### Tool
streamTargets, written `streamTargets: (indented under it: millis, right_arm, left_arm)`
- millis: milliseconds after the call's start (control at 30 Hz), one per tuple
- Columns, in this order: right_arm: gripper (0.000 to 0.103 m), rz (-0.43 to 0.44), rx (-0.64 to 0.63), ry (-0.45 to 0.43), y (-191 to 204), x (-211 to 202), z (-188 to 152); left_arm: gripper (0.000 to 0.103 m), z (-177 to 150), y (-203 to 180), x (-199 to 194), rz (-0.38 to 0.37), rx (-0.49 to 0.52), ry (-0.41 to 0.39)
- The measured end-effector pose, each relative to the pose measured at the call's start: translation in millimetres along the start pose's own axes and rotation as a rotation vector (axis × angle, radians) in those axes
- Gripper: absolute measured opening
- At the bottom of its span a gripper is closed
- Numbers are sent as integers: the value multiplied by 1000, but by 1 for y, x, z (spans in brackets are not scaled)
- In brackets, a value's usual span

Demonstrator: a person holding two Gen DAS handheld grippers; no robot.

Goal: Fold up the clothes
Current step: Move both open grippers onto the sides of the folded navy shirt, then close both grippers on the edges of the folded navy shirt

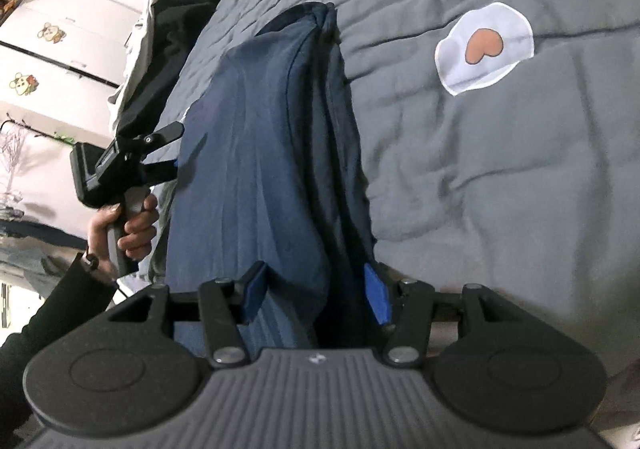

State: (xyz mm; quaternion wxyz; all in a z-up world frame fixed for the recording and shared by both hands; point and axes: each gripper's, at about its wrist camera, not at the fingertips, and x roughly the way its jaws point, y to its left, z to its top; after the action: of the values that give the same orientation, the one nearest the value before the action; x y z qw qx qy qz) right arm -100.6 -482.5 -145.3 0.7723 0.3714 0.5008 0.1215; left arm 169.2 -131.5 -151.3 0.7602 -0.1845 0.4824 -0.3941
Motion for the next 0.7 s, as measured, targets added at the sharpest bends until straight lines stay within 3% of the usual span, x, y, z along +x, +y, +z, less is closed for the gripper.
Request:
streamTargets:
  millis: [267,400,567,700]
  right_arm:
    - [76,97,21,32,-18,-1,2]
    - [80,65,-35,94,-8,-7,7]
    - [103,70,-65,139,-11,-6,2]
    - [103,86,-56,161,-10,3,2]
  left_arm:
    - [102,-1,1,1,-8,27,-4]
    - [102,-1,2,1,-11,26,0]
    - [103,0,1,2,-4,31,2]
    - [103,-1,1,2,-2,37,-1]
